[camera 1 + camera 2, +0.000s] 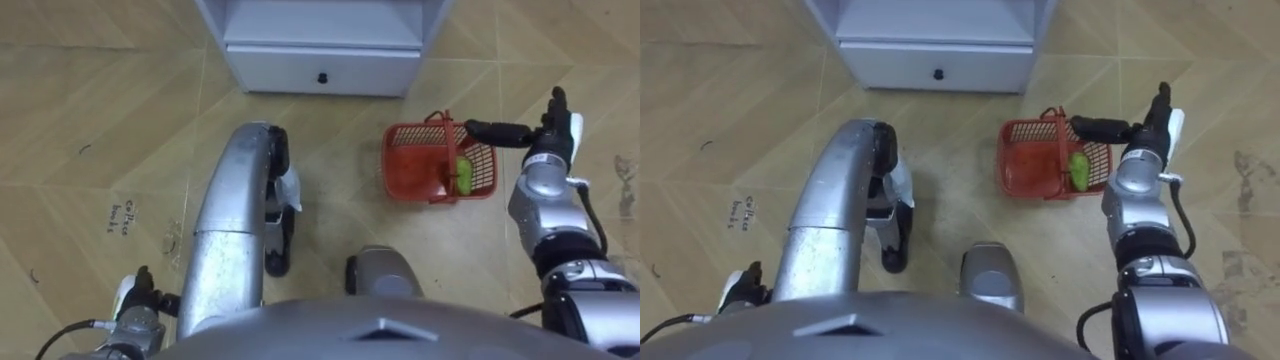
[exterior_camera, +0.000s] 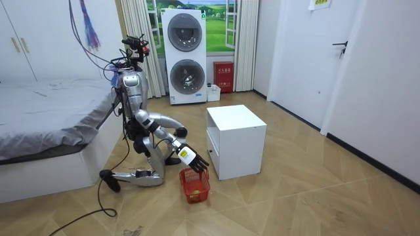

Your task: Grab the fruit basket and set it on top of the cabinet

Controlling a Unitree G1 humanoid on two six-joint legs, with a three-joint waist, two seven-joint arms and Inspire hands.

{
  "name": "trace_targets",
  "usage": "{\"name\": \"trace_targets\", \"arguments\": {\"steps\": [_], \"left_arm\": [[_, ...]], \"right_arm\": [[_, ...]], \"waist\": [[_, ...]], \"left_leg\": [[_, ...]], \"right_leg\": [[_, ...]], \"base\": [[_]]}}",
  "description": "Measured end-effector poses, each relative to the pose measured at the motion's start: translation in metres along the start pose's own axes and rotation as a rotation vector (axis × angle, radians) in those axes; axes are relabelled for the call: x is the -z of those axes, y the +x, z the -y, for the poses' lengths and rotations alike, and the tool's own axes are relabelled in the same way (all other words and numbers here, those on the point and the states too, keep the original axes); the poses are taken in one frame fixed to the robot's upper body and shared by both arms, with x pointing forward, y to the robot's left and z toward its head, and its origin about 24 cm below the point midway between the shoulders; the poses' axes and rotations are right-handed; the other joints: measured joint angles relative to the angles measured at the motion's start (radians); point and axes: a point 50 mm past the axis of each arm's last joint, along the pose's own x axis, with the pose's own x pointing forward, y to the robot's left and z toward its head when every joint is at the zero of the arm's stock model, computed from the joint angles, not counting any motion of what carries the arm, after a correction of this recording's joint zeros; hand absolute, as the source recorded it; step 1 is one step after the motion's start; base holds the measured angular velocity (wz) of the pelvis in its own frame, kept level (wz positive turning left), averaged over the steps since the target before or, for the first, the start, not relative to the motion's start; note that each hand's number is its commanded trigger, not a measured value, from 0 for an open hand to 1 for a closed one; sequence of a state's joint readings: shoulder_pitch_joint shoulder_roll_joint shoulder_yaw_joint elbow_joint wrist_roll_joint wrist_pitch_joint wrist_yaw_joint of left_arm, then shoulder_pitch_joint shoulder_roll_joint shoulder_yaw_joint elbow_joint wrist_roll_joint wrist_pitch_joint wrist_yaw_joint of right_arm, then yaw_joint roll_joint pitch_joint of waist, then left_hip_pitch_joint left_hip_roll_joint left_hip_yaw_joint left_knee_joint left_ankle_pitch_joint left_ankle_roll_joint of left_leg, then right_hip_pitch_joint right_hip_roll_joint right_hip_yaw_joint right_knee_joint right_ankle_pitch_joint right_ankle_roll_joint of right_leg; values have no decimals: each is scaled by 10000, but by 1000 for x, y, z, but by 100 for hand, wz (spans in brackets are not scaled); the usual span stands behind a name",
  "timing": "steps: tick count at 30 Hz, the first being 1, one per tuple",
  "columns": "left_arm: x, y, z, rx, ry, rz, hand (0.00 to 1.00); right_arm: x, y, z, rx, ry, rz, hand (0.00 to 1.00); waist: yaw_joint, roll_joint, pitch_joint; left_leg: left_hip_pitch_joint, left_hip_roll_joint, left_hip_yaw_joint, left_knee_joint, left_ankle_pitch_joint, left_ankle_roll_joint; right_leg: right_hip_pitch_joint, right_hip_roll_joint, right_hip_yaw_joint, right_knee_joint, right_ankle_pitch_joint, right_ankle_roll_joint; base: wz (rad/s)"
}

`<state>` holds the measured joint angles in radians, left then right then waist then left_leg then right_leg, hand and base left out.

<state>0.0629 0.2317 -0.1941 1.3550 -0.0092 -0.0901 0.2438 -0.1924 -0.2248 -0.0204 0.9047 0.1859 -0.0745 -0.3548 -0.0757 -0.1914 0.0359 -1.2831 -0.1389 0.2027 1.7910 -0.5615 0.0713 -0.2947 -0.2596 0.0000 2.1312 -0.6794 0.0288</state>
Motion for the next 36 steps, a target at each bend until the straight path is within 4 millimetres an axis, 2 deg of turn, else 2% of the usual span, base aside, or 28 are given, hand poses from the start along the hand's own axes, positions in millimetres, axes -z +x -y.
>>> {"name": "trace_targets", "arguments": {"steps": [2, 5, 8, 9, 10, 12, 16, 22, 24, 28, 36], "left_arm": [[-1, 0, 1, 101, 190, 63, 0], [-2, 1, 0, 221, 302, 93, 0], [-1, 1, -2, 277, 381, 86, 0], [0, 1, -2, 295, 381, 84, 0], [0, 1, -2, 293, 383, 84, 0], [2, 1, -7, 220, 414, -4, 0], [9, 1, -8, 204, 219, -266, 0], [9, 1, -7, 683, 315, -312, 0], [8, 0, -5, 897, 556, -247, 0], [7, 0, -3, 1024, 779, -187, 0], [7, 0, -3, 1121, 366, -271, 0]], "right_arm": [[0, 3, 3, -6, -137, -123, 0], [6, 5, 8, -39, -298, -443, 0], [8, 7, 15, 57, -444, -587, 0], [8, 8, 18, 87, -551, -581, 0], [7, 9, 20, 67, -619, -553, 0], [3, 10, 19, -161, -896, -409, 0], [-5, 14, 17, -370, -1114, -276, 0], [-2, 19, 33, -289, -1525, -601, 0], [-2, 20, 39, -258, -1622, -643, 0], [0, 21, 44, -367, -1827, -802, 0], [15, 19, 51, -288, -1882, -1486, 0]], "waist": [[52, 92, 17], [409, 216, 59], [783, 455, 94], [906, 571, 63], [973, 611, 80], [1145, 635, 89], [1185, 639, 90], [1652, 740, 104], [1776, 913, 196], [1933, 1180, 138], [1969, 1255, 120]], "left_leg": [[-79, 0, 5, -23, -27, -46], [-176, 44, 25, -15, -25, -46], [-241, 48, 32, -19, -24, -47], [-326, 44, 37, -23, -21, -51], [-347, 45, 43, -31, -19, -53], [-434, 39, 89, -108, 5, -100], [-514, 28, 159, -194, 49, -143], [-639, 35, 181, -202, 67, -144], [-652, 24, 183, -174, 97, -86], [-867, 51, 264, -176, 179, -11], [-1120, 45, 410, -218, 283, 106]], "right_leg": [[-85, -10, -43, 42, -5, 11], [-230, -11, 2, 123, -8, 16], [-296, -12, -9, 123, -9, 18], [-373, -14, -17, 127, -9, 19], [-404, -20, -12, 128, -11, 21], [-559, -73, 15, 126, -12, 24], [-614, -152, 3, 94, -24, 55], [-733, -154, -42, 128, -32, 73], [-764, -161, -87, 144, -32, 73], [-1023, -221, -27, 266, -40, 85], [-1307, -382, -50, 350, -90, 176]], "base": [[6], [-1], [1], [3], [3], [5], [5], [2], [2], [0], [0]]}}
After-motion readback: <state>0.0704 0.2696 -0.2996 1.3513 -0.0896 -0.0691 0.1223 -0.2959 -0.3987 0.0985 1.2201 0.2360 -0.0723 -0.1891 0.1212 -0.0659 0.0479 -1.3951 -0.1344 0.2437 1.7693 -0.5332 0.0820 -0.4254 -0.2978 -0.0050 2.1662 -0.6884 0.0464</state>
